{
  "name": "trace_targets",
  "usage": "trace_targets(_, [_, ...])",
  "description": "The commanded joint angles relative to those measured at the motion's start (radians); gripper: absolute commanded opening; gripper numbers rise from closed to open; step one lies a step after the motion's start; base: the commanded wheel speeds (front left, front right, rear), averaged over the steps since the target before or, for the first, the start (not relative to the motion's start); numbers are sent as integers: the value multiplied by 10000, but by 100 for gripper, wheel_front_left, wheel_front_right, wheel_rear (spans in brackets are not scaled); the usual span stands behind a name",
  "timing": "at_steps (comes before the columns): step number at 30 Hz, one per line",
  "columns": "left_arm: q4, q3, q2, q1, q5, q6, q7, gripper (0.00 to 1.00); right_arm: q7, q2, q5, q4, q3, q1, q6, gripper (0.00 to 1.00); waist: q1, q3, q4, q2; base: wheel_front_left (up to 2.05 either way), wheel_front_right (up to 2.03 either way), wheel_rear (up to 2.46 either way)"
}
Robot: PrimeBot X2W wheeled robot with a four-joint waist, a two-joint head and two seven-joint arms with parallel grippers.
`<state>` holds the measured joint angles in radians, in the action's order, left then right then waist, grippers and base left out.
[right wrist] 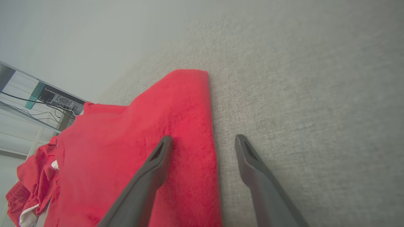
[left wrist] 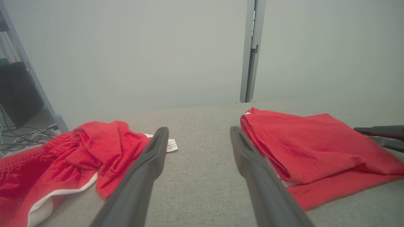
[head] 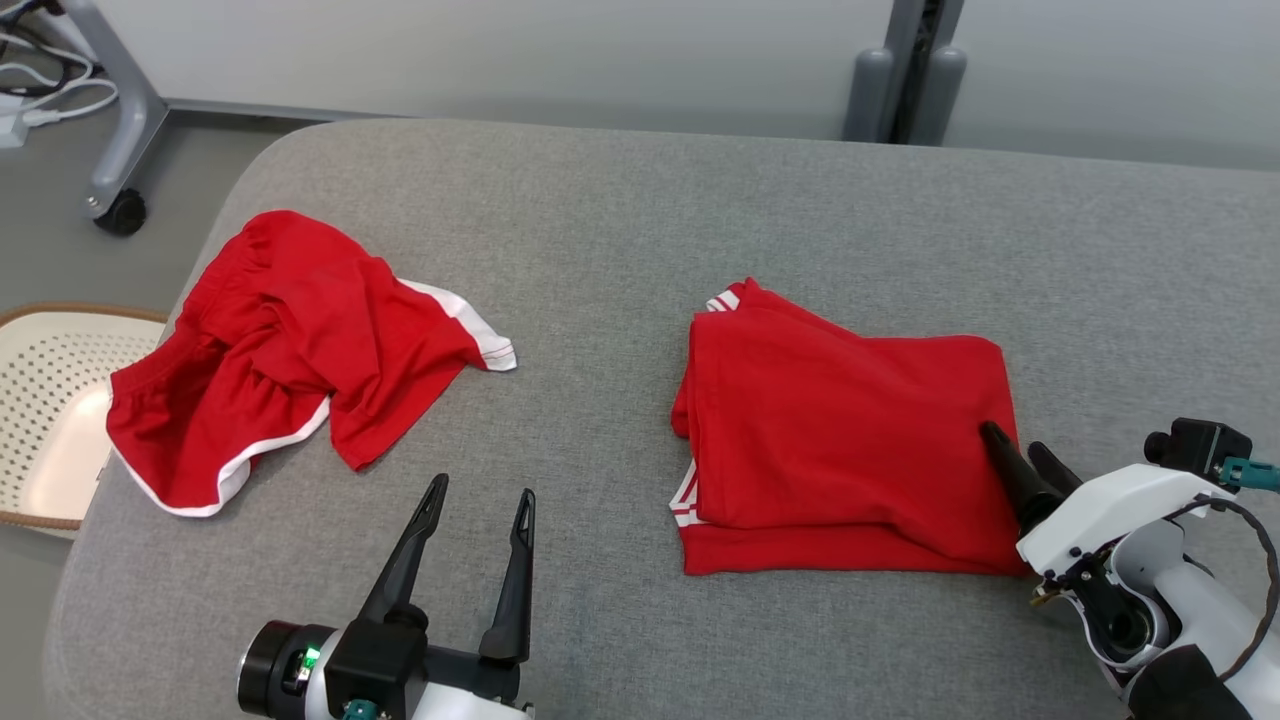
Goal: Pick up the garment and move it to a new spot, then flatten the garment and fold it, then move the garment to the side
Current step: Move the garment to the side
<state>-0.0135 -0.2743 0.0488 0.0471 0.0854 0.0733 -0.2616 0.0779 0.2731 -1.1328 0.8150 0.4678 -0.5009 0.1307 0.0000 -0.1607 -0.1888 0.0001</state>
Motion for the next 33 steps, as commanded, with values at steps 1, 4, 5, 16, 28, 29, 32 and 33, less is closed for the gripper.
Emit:
trace_targets(1, [-31, -10, 36, -205, 13, 66, -35, 100, -111, 90, -56, 68, 170, -102, 1, 100, 0, -155, -166, -1, 0, 0, 0])
trace_targets(4, [-80, -65, 34, -227, 42, 95, -35, 100, -354, 27, -298, 207, 546, -130, 1, 97, 0, -188, -232, -1, 0, 0, 0])
trace_targets(5, [-104, -80, 36, -245, 48, 105, -35, 100, -403, -7, -378, 221, 655, -115, 1, 84, 0, -185, -249, -1, 0, 0, 0])
trace_targets(16, [-149, -94, 31, -189, -19, 133, -35, 100, 63, 321, -1073, -74, 1373, -176, 1, 0, 0, -16, -178, -1, 0, 0, 0])
trace_targets(28, [-27, 65, 41, -459, -286, -122, -35, 100, 1607, 879, -602, -464, 2250, -1117, 1, 0, 0, -231, 571, -1, 0, 0, 0])
trace_targets(29, [-38, 90, 50, -471, -335, -146, -35, 100, 1673, 900, -549, -474, 2307, -1175, 1, 0, 0, -245, 685, -1, 0, 0, 0])
trace_targets(32, [-6, 140, 72, -631, -415, -224, -35, 100, 1824, 915, -425, -529, 2417, -1327, 1, 0, 0, -287, 1087, -1, 0, 0, 0])
trace_targets(33, [0, 144, 82, -665, -445, -264, -35, 100, 1841, 919, -394, -544, 2434, -1384, 1, 0, 0, -297, 1225, -1, 0, 0, 0])
